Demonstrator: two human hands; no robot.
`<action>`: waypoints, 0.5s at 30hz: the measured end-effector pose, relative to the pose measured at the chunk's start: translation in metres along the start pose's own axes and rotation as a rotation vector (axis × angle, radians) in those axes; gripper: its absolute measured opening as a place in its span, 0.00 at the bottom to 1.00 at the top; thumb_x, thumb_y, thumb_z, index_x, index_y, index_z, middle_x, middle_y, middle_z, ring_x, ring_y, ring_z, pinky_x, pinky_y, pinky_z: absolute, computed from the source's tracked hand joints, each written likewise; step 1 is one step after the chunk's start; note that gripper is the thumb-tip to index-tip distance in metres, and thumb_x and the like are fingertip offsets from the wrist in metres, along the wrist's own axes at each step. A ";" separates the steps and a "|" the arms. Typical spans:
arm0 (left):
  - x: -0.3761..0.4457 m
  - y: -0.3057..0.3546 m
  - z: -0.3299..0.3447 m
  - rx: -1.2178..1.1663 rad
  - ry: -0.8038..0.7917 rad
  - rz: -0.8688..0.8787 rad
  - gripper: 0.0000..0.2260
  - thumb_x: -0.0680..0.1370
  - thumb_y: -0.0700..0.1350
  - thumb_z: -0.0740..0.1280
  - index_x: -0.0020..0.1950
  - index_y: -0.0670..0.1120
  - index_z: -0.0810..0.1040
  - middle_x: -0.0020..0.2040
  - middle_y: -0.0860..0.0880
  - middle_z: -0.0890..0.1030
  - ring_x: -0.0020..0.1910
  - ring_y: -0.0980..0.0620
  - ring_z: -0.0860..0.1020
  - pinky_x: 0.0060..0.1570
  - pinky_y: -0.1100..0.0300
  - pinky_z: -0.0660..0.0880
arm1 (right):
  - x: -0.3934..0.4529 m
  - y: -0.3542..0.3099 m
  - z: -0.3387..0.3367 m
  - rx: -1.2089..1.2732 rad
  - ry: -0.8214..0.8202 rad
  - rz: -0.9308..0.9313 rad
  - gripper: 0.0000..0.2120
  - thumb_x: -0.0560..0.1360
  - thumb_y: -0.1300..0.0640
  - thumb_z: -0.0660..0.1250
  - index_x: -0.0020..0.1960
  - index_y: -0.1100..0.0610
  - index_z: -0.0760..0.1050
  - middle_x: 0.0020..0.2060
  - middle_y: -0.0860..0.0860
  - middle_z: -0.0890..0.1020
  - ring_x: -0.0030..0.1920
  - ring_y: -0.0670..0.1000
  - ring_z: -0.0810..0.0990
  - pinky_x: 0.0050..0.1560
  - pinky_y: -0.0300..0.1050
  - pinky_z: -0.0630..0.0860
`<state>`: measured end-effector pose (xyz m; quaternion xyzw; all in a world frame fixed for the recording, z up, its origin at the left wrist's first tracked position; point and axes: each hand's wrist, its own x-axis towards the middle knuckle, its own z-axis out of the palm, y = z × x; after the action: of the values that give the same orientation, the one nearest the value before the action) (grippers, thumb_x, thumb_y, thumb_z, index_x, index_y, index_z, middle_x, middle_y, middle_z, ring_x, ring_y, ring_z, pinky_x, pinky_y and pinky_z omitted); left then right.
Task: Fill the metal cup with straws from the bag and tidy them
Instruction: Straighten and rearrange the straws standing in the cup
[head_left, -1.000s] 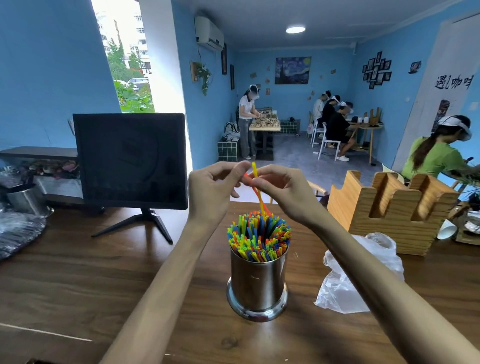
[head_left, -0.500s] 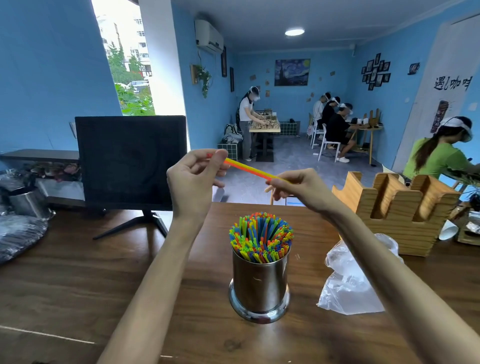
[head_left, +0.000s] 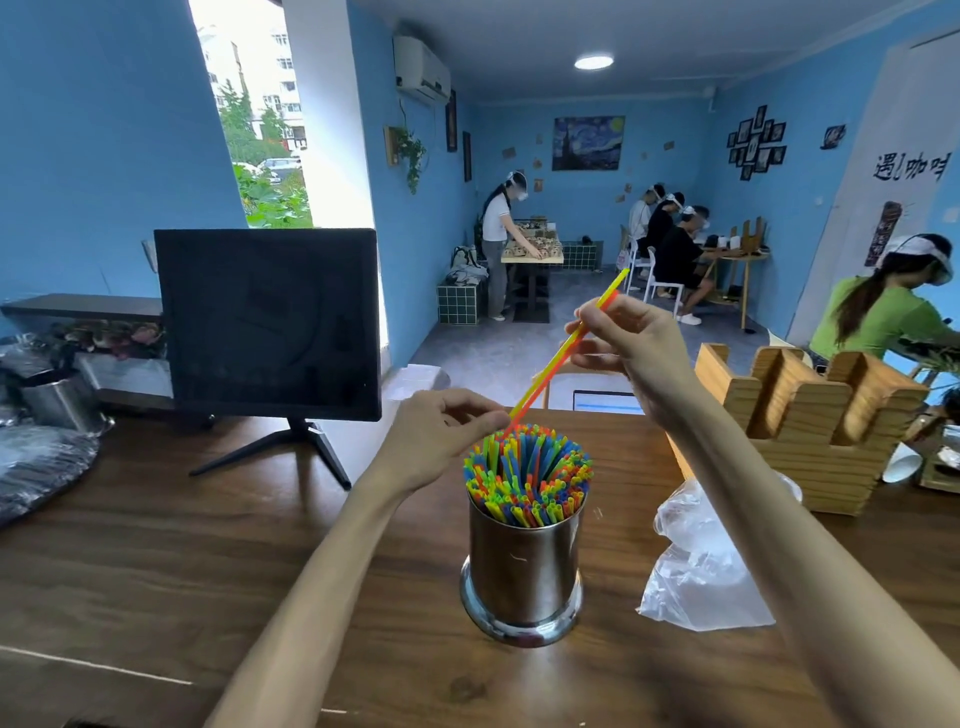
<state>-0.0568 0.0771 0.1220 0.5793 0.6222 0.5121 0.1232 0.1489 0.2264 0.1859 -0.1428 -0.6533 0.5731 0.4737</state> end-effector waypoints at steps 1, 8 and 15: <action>0.002 -0.004 -0.003 0.023 0.022 -0.018 0.01 0.76 0.51 0.76 0.47 0.56 0.87 0.40 0.59 0.86 0.38 0.64 0.79 0.40 0.73 0.72 | 0.000 -0.002 -0.001 -0.045 0.013 -0.032 0.05 0.75 0.54 0.74 0.44 0.55 0.84 0.41 0.55 0.87 0.38 0.54 0.86 0.40 0.45 0.84; 0.007 -0.021 -0.003 0.146 -0.138 -0.249 0.05 0.76 0.50 0.76 0.42 0.60 0.86 0.39 0.63 0.85 0.40 0.66 0.81 0.37 0.73 0.72 | -0.010 0.010 0.003 -0.339 -0.088 -0.032 0.05 0.78 0.58 0.73 0.46 0.61 0.82 0.41 0.57 0.86 0.37 0.56 0.85 0.41 0.51 0.85; 0.012 -0.016 -0.003 0.183 -0.115 -0.305 0.09 0.73 0.51 0.79 0.33 0.57 0.85 0.32 0.60 0.84 0.31 0.65 0.79 0.28 0.72 0.70 | -0.024 0.039 0.012 -0.519 -0.177 -0.025 0.04 0.75 0.55 0.76 0.45 0.56 0.85 0.41 0.54 0.87 0.38 0.53 0.87 0.40 0.45 0.83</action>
<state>-0.0722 0.0887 0.1165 0.5154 0.7386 0.3949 0.1815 0.1378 0.2130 0.1418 -0.2006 -0.8188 0.3911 0.3693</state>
